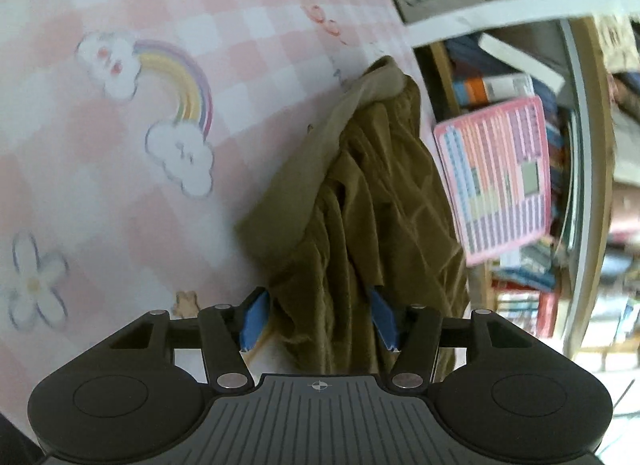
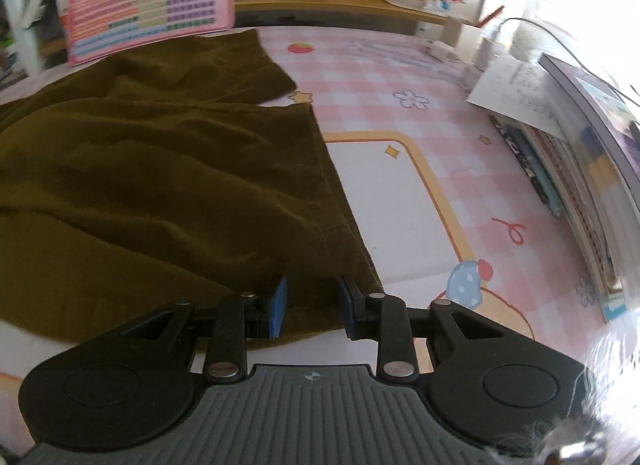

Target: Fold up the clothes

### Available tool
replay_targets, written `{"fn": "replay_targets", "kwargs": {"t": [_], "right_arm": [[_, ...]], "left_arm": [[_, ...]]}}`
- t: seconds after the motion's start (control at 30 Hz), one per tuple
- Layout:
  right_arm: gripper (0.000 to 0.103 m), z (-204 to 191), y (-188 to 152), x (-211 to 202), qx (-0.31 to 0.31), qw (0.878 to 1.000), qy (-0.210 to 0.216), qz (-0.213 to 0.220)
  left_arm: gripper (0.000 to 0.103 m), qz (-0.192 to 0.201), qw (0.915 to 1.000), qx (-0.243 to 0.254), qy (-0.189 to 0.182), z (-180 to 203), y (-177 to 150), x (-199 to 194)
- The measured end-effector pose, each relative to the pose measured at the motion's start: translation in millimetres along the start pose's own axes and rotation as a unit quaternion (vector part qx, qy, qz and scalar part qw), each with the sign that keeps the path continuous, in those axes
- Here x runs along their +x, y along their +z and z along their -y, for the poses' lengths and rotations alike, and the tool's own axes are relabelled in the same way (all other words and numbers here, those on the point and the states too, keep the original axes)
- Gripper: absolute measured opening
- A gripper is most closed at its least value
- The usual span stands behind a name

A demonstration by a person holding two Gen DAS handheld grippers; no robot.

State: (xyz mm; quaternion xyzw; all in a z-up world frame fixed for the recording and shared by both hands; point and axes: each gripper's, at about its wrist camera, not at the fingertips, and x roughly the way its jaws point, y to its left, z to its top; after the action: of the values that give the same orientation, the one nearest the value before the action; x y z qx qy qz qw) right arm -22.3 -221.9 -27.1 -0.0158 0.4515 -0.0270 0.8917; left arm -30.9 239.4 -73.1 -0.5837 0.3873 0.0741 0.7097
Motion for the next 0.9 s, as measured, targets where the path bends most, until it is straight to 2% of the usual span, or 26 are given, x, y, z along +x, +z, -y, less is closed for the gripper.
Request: {"fn": "replay_targets", "kwargs": {"t": [0.13, 0.3, 0.5, 0.6, 0.67, 0.7, 0.73, 0.77, 0.8, 0.83, 0.87, 0.9], "right_arm": [[0.026, 4.5, -2.0, -0.6, -0.02, 1.0, 0.024, 0.001], [0.026, 8.5, -2.5, -0.3, -0.048, 0.998, 0.052, 0.002], [0.026, 14.0, -3.0, -0.8, -0.064, 0.995, 0.077, 0.003], [0.027, 16.2, -3.2, -0.9, -0.068, 0.994, 0.086, 0.004], [0.027, 17.4, -2.7, -0.6, -0.071, 0.993, 0.091, 0.004], [0.027, 18.1, -2.5, -0.5, -0.073, 0.993, 0.094, 0.004], [0.027, 18.7, -2.3, -0.5, -0.074, 0.993, 0.097, 0.004], [0.027, 19.2, -2.3, -0.6, -0.075, 0.992, 0.099, 0.004], [0.027, 19.3, -2.5, -1.0, -0.077, 0.992, 0.102, 0.003], [0.027, 19.3, -2.5, -1.4, -0.078, 0.991, 0.105, 0.002], [0.027, 19.3, -2.6, -2.0, -0.08, 0.991, 0.109, 0.0], [0.027, 19.2, -2.6, -2.8, -0.081, 0.99, 0.112, -0.003]], "left_arm": [[0.056, 0.032, 0.9979, -0.056, -0.004, -10.4, -7.8, -0.2], [0.052, 0.073, 0.9907, -0.112, -0.025, -20.8, -10.4, 1.1], [0.052, 0.131, 0.9813, -0.14, -0.013, -24.1, -11.3, -4.7], [0.051, 0.143, 0.9812, -0.13, -0.004, -19.0, -7.5, -3.8], [0.034, 0.155, 0.9804, -0.121, 0.012, -12.9, -4.5, -1.3], [0.02, 0.16, 0.9804, -0.113, 0.018, -10.8, -2.4, -0.2], [0.012, 0.164, 0.9808, -0.103, 0.02, -7.7, -0.8, -0.8], [0.011, 0.173, 0.9812, -0.084, 0.017, 0.0, -0.8, -4.7], [0.01, 0.183, 0.9823, -0.039, 0.002, 15.6, -3.5, -13.0], [0.01, 0.193, 0.9805, 0.033, -0.012, 36.9, -9.8, -24.2], [0.01, 0.202, 0.9728, 0.11, -0.026, 59.2, -16.9, -36.0], [0.01, 0.208, 0.9632, 0.167, -0.032, 73.5, -23.3, -47.2]]}}
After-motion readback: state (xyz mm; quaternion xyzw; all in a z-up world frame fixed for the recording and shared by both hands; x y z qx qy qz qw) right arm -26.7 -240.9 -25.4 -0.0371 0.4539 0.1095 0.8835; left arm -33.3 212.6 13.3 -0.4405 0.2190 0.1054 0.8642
